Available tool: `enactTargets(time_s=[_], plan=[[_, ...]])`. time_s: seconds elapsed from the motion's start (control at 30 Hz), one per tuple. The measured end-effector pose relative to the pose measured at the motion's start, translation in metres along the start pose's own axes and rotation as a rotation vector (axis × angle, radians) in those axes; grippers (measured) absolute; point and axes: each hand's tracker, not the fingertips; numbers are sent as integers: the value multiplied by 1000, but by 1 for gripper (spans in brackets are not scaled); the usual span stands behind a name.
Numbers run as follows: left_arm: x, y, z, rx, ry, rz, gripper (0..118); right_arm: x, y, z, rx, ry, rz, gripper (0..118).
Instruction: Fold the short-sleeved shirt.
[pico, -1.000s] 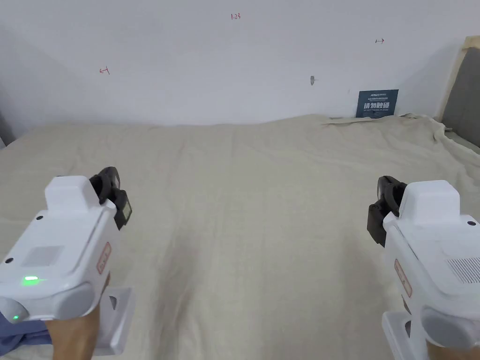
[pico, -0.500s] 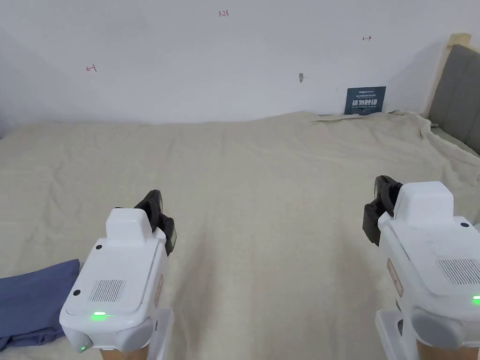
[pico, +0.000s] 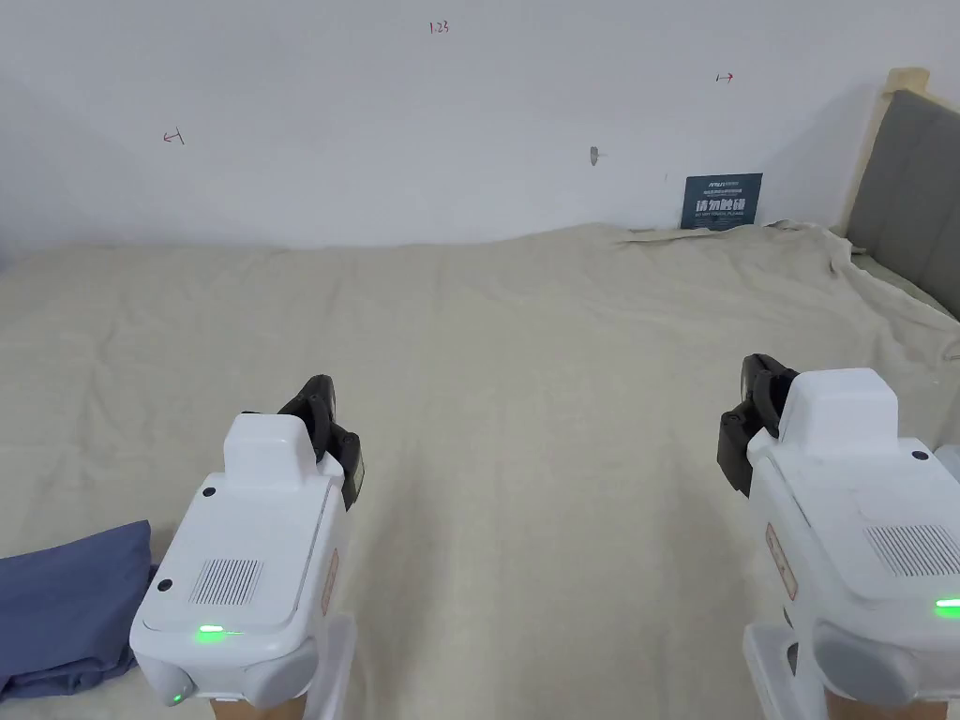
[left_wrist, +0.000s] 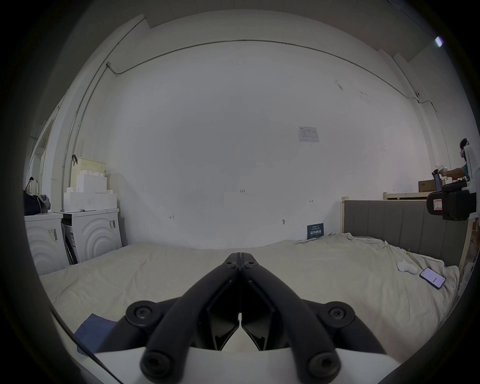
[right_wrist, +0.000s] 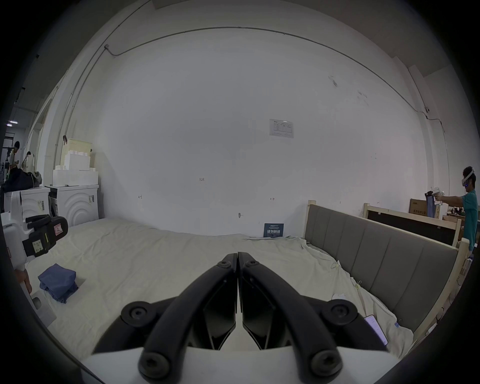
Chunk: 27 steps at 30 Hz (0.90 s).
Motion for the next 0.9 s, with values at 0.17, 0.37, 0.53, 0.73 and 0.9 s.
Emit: enactTargets(time_s=[0.17, 0.37, 0.53, 0.73, 0.9], plan=[[1, 0, -1, -1, -3, 0, 0, 0, 1, 1, 2, -1, 1, 0], [1, 0, -1, -2, -3, 1, 0, 1, 0, 1, -1, -3, 3, 0], [1, -1, -2, -4, -6, 2, 0, -1, 0, 2, -1, -3, 5, 0], [0, -2, -2, -7, -2, 2, 0, -2, 1, 3, 0, -4, 5, 0], [-2, -4, -2, -7, 1, 3, 0, -3, 2, 4, 1, -3, 4, 0]])
